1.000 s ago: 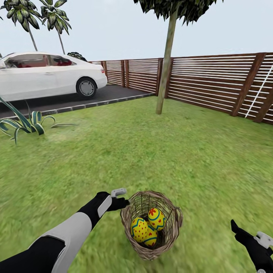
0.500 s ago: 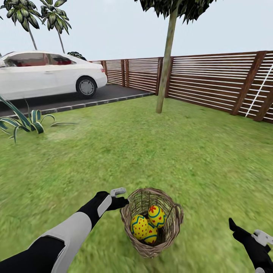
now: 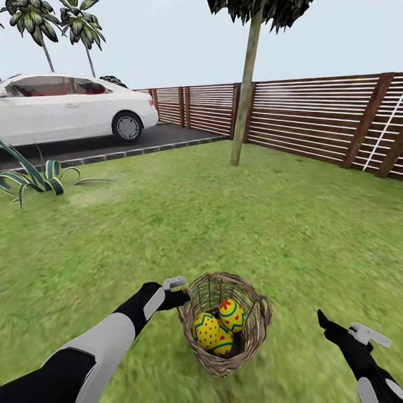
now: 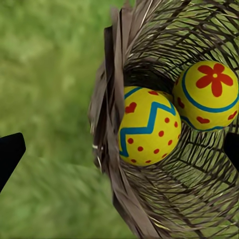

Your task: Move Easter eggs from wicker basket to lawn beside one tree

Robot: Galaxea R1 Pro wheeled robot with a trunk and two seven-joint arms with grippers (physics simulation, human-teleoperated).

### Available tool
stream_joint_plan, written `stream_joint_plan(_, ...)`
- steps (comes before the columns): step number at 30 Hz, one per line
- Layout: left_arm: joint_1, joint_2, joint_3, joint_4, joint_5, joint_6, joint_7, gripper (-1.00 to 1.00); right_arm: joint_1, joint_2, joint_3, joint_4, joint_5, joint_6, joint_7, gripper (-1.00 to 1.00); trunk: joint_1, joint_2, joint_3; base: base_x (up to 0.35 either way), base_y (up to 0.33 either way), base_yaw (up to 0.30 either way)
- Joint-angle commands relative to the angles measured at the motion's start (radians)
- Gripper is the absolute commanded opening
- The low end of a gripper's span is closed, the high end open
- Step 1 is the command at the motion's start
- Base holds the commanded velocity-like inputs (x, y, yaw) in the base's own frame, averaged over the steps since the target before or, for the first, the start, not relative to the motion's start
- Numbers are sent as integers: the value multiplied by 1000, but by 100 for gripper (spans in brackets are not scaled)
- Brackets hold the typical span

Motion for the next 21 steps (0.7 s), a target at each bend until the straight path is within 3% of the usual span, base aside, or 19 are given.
stream_joint_plan(1, -1, 0, -8, -2, 10, 4, 7, 100, -4, 0, -2, -1, -9, 6, 5, 100, 4, -8, -4, 0, 0, 0)
stream_joint_plan(7, -1, 1, -8, -3, 10, 4, 7, 100, -11, -3, -7, -6, -8, 7, 4, 100, 27, -50, -23, 0, 0, 0)
stream_joint_plan(14, -2, 0, -8, -4, 12, 4, 6, 100, -12, -34, -44, -16, -10, 7, 2, 100, 54, -99, -45, 0, 0, 0)
stream_joint_plan(21, -2, -2, -6, -27, 13, 4, 6, 100, -12, -35, -69, -17, -9, 7, 2, 100, 80, -148, -67, 0, 0, 0)
